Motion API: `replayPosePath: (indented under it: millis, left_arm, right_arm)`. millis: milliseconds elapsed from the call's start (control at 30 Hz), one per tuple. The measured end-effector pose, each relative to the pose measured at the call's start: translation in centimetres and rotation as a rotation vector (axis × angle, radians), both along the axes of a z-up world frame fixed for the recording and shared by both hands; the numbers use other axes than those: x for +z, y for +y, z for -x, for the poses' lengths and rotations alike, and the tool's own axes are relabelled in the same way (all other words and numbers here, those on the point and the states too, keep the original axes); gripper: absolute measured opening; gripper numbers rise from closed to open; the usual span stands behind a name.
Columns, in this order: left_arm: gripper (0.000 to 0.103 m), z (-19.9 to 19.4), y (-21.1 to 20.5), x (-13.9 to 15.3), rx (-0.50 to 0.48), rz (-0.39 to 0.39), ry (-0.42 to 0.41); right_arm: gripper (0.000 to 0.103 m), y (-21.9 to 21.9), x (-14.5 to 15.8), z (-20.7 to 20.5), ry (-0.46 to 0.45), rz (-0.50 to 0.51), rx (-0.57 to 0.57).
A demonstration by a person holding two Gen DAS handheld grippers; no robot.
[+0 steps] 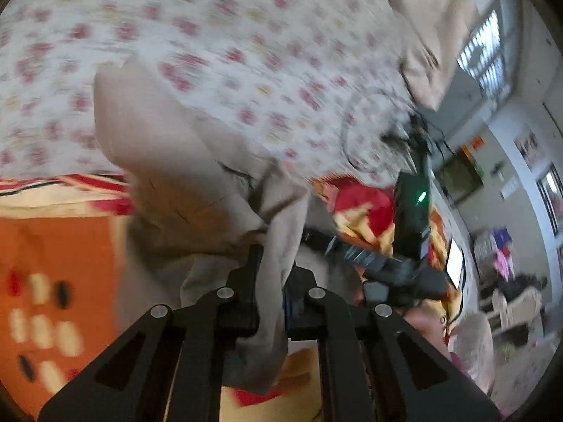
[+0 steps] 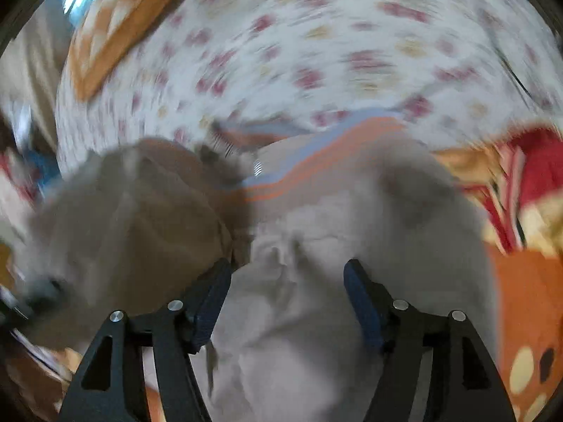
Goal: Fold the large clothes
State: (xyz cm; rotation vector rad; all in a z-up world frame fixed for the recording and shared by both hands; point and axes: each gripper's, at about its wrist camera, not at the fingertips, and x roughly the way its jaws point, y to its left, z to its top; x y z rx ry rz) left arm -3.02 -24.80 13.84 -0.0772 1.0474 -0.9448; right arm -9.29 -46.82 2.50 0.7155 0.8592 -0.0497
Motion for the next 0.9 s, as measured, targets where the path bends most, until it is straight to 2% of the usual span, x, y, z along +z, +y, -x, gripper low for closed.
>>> replayPosePath:
  millis: [33,100,167,267,367,433,500,533,567,667,767,833,900]
  left_arm:
    - [0.007,0.7,-1.7,-1.0,-0.023,-0.005,0.019]
    - [0.006,1.7,-4.1,-2.9,-0.047,-0.025,0.053]
    - [0.006,2.5,-5.7,-4.5,-0.060,-0.049,0.069]
    - [0.006,3.2,-5.6,-5.1,-0.067,-0.068,0.066]
    - [0.006,3.3,-4.5,-4.3,-0.073,-0.055,0.046]
    - [0.007,3.3,-4.0,-3.8,-0.086,-0.033,0.068]
    - [0.018,3.6,-3.2,-3.4,-0.106,-0.005,0.078]
    - [0.037,4.1,-3.0,-2.8,-0.112,-0.012,0.050]
    - [0.050,4.7,-2.6,-2.1,-0.119,-0.020,0.017]
    - [0.055,6.1,-1.1,0.2,-0.134,-0.042,-0.104]
    - [0.059,5.4,0.7,1.0,-0.054,-0.104,-0.171]
    - [0.059,3.6,1.8,0.4,0.012,-0.116,-0.149]
    - [0.059,1.2,2.7,-1.4,0.113,-0.120,-0.063]
  right_arm:
    - [0.074,-2.0,-0.6,1.4,-0.031,-0.107,-0.054]
    - [0.077,-3.6,-1.4,2.7,-0.065,-0.191,-0.093]
    - [0.077,-3.7,-2.3,2.7,-0.055,-0.194,-0.088]
    - [0.077,-3.5,-2.9,2.5,0.007,-0.090,-0.103]
    - [0.077,-4.1,-3.7,2.9,-0.016,-0.163,-0.121]
    - [0.077,-4.9,-3.9,3.8,-0.041,-0.215,-0.138]
    - [0.077,-5.5,-3.4,3.7,-0.073,-0.267,-0.159]
    - [0.077,-5.5,-3.2,3.9,-0.084,-0.273,-0.163]
    - [0.079,-5.5,-2.7,4.0,-0.098,-0.268,-0.162]
    - [0.079,-4.8,-1.1,4.3,-0.128,-0.214,-0.147]
    - [0.080,-3.9,0.8,4.3,-0.160,-0.139,-0.138]
    - [0.082,-3.2,1.8,3.7,-0.178,-0.103,-0.101]
    - [0.082,-2.6,1.9,2.6,-0.162,-0.100,-0.055]
